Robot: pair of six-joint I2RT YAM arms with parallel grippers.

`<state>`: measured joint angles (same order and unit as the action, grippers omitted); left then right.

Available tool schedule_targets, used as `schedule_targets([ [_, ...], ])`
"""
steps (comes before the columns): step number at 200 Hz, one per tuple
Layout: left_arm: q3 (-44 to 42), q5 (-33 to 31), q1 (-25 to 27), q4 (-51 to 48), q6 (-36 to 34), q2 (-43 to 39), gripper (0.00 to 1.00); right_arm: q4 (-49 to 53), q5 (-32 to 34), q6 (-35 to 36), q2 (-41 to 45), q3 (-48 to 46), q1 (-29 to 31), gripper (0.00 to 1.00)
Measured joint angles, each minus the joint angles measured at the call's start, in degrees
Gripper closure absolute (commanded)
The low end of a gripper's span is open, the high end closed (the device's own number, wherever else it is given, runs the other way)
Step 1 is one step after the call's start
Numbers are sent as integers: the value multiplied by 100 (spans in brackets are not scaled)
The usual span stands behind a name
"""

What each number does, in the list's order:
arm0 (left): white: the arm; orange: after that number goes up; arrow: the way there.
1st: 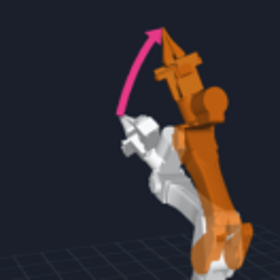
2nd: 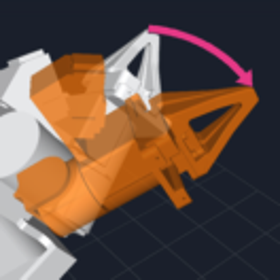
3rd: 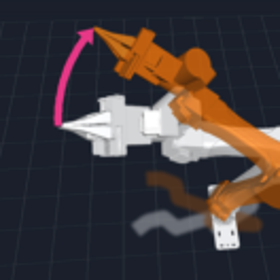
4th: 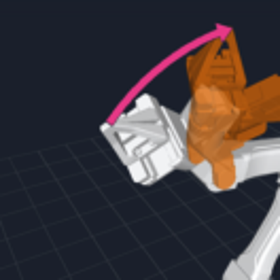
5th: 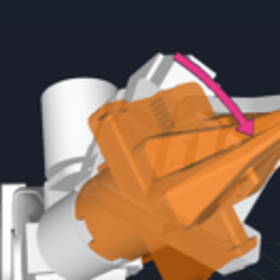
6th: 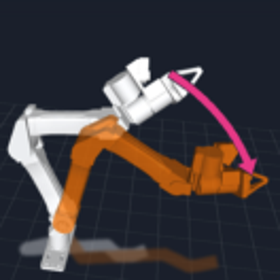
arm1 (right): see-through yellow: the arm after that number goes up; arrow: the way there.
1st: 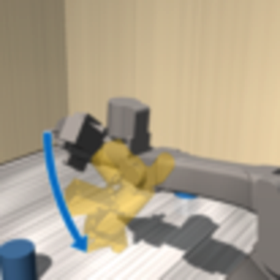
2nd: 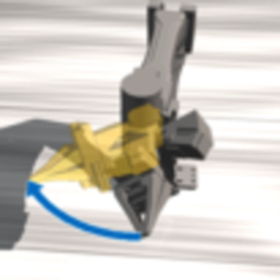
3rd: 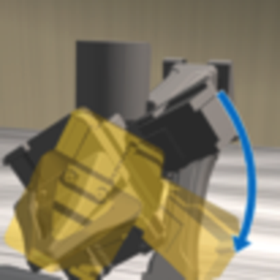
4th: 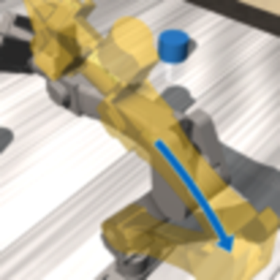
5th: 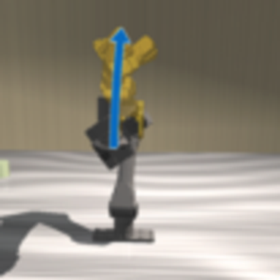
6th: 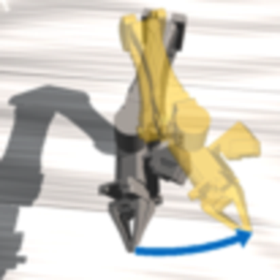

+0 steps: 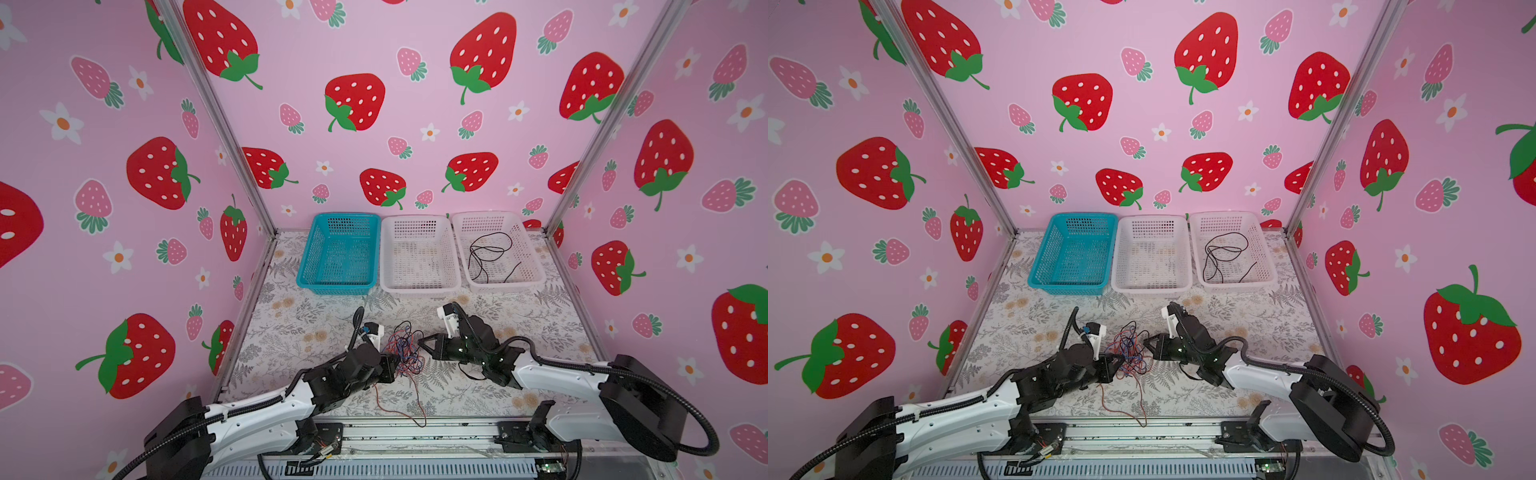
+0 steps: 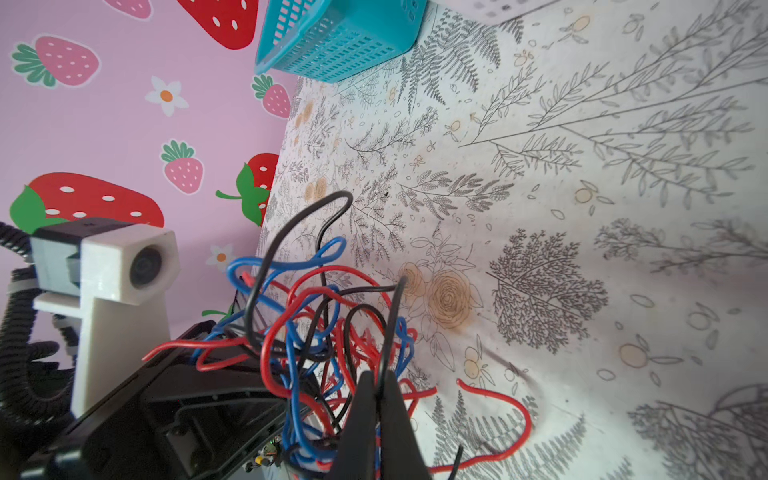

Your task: Untangle the cables

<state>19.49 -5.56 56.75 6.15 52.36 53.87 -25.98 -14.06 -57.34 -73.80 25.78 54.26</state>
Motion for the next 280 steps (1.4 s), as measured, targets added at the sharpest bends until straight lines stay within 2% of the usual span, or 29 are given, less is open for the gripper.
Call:
schedule_targets([
  [33,-28,0,15,4,2,-83,100,533,470,199,398,55,2,100],
  [74,-61,0,15,48,20,-203,100,1687,1329,702,1115,544,-57,100],
  [122,-129,-46,15,138,44,-345,100,3289,2280,1473,1904,1530,-581,100],
  [155,-138,-46,22,367,46,-413,100,4232,2577,1961,2295,2234,-933,100],
  [201,-138,-37,42,844,46,-431,100,5320,2793,2566,2264,3423,-1058,100],
  [246,-136,-22,50,1023,44,-245,100,5866,3071,3051,2028,4826,-1126,100],
  [280,-122,7,52,1215,42,-133,100,6269,3130,3364,1709,5394,-1128,100],
])
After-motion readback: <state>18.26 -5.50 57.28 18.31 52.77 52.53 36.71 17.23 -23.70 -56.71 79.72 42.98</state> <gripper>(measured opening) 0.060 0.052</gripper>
